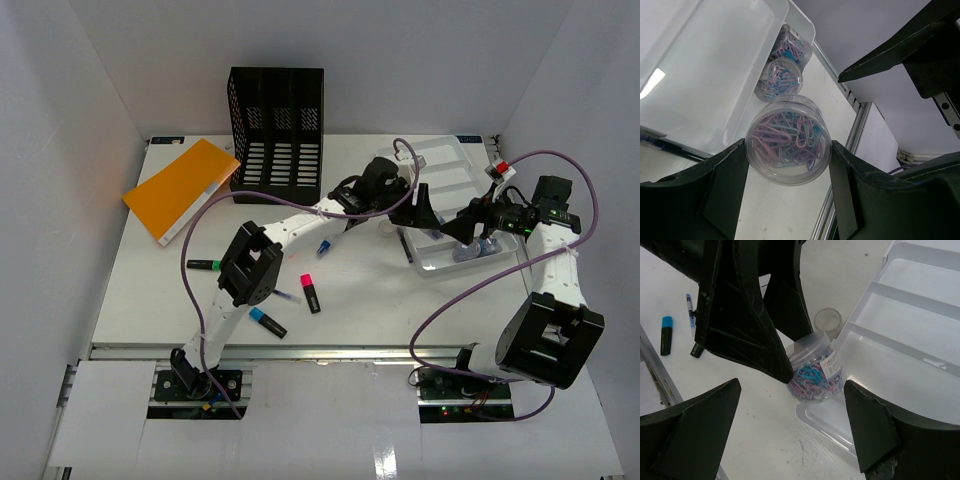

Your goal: Organize the desk

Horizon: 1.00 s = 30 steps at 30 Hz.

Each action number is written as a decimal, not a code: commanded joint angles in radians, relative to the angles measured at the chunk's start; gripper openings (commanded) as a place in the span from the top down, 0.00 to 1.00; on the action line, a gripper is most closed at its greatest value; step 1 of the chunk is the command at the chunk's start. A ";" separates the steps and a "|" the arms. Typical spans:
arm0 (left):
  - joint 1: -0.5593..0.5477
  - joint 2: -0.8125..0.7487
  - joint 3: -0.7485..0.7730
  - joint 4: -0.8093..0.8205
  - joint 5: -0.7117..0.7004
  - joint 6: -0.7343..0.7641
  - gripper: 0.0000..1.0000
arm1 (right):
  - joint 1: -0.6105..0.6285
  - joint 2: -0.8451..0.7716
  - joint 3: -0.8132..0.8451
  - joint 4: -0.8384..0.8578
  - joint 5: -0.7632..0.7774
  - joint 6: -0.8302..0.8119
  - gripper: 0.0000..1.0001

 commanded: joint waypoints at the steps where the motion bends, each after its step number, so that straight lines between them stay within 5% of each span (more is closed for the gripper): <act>1: -0.029 0.024 0.044 0.059 0.051 -0.046 0.91 | -0.012 -0.025 0.005 0.010 -0.017 0.003 0.10; 17: -0.068 0.102 0.061 0.022 -0.044 -0.027 0.89 | -0.023 -0.022 0.005 0.014 -0.016 0.006 0.10; 30: -0.085 0.130 0.117 -0.036 -0.095 -0.014 0.70 | -0.025 -0.017 0.003 0.013 -0.018 0.006 0.10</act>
